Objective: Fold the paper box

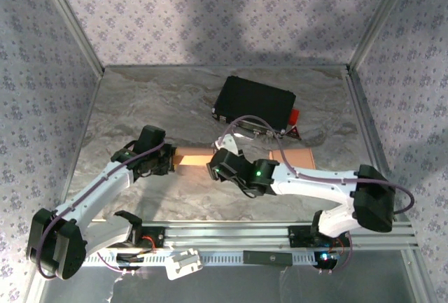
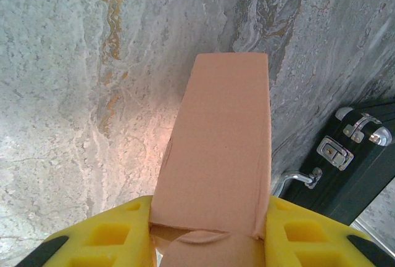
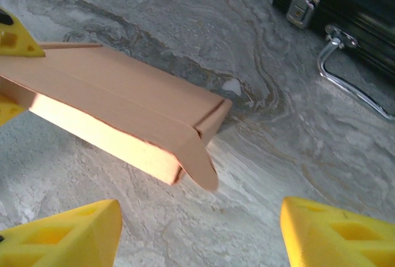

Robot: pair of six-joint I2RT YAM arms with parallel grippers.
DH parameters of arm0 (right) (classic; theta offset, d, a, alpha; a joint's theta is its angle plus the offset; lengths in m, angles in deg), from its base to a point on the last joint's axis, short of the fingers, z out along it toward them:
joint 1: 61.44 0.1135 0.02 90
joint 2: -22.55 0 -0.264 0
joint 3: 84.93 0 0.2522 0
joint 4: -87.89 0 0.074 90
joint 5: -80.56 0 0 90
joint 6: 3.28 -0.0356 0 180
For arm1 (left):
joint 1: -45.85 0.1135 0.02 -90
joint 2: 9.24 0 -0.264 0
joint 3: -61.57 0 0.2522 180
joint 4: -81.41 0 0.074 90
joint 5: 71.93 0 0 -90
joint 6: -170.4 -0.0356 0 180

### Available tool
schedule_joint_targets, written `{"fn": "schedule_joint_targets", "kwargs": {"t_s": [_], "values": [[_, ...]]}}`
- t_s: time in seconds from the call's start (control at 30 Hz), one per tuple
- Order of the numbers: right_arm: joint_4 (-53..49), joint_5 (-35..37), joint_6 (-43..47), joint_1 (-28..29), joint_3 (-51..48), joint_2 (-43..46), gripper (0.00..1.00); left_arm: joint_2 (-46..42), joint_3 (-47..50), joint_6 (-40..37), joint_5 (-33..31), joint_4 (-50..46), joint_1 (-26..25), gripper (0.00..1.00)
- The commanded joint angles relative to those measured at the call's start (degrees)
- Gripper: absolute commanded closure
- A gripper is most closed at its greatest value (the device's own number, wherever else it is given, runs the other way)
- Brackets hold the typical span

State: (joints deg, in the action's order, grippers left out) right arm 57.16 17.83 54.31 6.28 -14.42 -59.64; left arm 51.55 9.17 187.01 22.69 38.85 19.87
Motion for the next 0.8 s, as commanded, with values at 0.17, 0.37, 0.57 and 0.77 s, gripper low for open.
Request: {"fn": "schedule_joint_targets", "kwargs": {"t_s": [0.17, 0.37, 0.57, 0.77], "values": [[-0.83, -0.88, 2.71, -2.22, 6.37, -6.98, 0.34, -0.59, -1.87, 1.06, -1.89, -4.1, 0.74, 0.75], [-0.04, -1.46, 1.98, -2.57, 5.76, -8.11, 0.35, -0.41, -1.8, 0.54, -1.46, -3.72, 1.28, 0.75], [0.33, -2.75, 1.96, -3.05, 6.73, -10.45, 0.39, 0.28, -1.75, 0.69, -0.72, -3.11, 1.6, 0.75], [0.18, -4.38, -0.49, -4.85, 7.58, -12.11, 0.48, 0.29, -1.61, 1.23, -0.02, -2.86, 1.56, 0.74]]}}
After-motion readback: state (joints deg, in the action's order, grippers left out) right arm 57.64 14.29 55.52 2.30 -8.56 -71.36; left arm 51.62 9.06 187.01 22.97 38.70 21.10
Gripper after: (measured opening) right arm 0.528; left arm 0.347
